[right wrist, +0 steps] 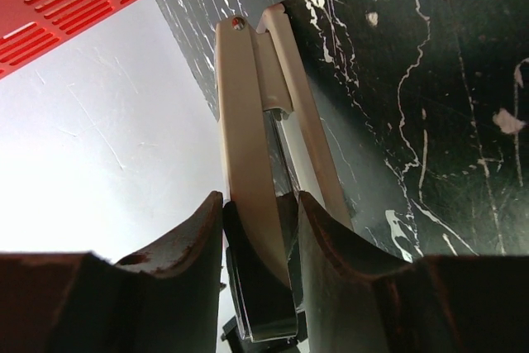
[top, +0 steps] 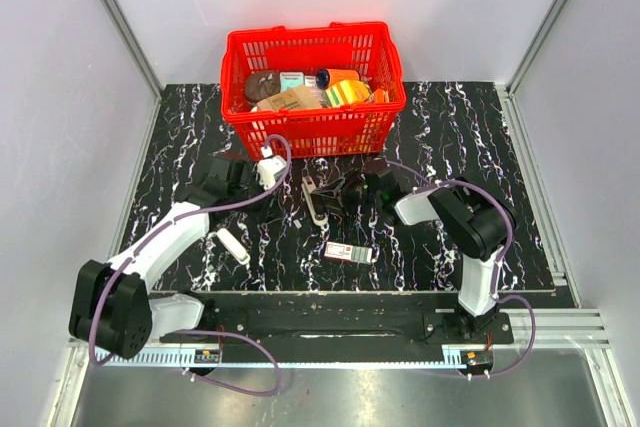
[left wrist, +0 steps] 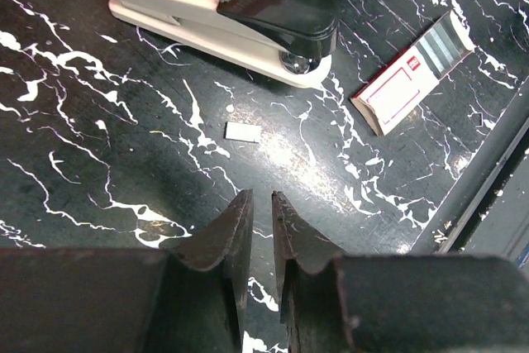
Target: Unload the staples from the stapler
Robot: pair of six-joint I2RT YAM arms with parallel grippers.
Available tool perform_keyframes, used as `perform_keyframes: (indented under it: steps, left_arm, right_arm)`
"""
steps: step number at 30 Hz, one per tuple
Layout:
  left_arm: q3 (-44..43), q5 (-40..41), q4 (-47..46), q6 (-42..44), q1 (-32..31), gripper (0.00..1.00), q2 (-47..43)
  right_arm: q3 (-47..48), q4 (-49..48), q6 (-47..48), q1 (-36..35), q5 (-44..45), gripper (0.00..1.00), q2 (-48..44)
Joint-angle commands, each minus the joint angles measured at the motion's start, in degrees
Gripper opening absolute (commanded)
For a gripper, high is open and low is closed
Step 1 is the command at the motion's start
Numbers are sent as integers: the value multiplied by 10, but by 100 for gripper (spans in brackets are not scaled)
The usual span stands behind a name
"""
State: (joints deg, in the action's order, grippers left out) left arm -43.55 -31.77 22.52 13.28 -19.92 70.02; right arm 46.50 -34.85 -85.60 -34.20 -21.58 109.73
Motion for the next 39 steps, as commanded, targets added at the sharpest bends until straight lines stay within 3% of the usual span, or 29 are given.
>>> perform_keyframes:
  steps: [1,13,18,21,28,33,39]
  left_arm:
    - [-12,15,-19,9,-1,20,-31]
    - [-27,17,3,9,-1,20,-52]
    - [-29,22,16,13,1,20,-60]
    - [-30,29,17,12,4,20,-73]
    - [-42,22,25,1,33,21,-82]
    - [-49,-1,25,-12,79,25,-81]
    - [-48,-15,37,-7,120,33,-93]
  right_arm:
    - [17,28,42,10,-6,26,9]
    - [17,86,96,16,-32,59,14]
    - [36,180,142,18,-1,80,-24]
    - [60,256,188,18,28,82,-61]
    - [223,571,376,-20,196,84,-109]
    - [359,724,474,-88,297,86,-60]
    - [488,842,527,-141,363,87,38]
